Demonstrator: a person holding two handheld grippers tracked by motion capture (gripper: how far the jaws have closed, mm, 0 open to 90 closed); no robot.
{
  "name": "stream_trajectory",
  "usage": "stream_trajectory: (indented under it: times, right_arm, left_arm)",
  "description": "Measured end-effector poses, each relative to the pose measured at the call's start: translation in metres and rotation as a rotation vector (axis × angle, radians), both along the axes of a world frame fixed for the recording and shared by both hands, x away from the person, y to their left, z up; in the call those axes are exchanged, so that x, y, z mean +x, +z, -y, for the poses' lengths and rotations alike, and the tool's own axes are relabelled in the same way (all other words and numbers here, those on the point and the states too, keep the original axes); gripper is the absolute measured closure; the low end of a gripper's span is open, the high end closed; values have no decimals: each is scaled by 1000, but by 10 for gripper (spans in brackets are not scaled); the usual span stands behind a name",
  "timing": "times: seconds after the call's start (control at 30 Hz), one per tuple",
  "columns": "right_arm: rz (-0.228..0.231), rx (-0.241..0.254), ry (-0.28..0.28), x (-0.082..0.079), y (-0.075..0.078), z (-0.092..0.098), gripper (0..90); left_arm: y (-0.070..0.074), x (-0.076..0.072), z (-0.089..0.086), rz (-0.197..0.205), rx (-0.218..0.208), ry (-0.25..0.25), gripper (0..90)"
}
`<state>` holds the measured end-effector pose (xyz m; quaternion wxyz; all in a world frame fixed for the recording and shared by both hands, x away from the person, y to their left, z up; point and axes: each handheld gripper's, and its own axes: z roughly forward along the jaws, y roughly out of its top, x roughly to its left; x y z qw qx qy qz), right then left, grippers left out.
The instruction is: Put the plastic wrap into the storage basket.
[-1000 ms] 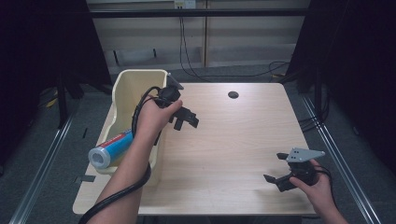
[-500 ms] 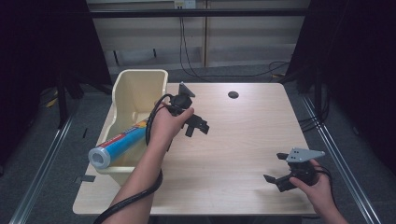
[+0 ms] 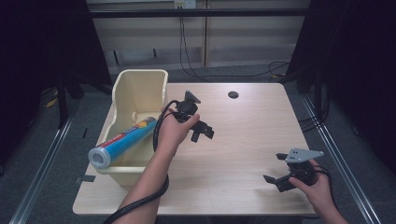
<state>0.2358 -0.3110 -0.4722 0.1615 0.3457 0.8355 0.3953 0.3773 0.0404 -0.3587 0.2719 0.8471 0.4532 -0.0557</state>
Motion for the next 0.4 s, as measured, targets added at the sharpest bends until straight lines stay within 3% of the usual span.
stream_trajectory:
  times: [0.27, 0.4]
  right_arm:
    - [-4, -5, 3, 0, -2, -1, 23]
    - [-10, -8, 1, 1, -3, -1, 23]
  left_arm:
    - [-16, -5, 6, -13, -14, -5, 54]
    - [-21, -8, 9, -3, 9, -28, 55]
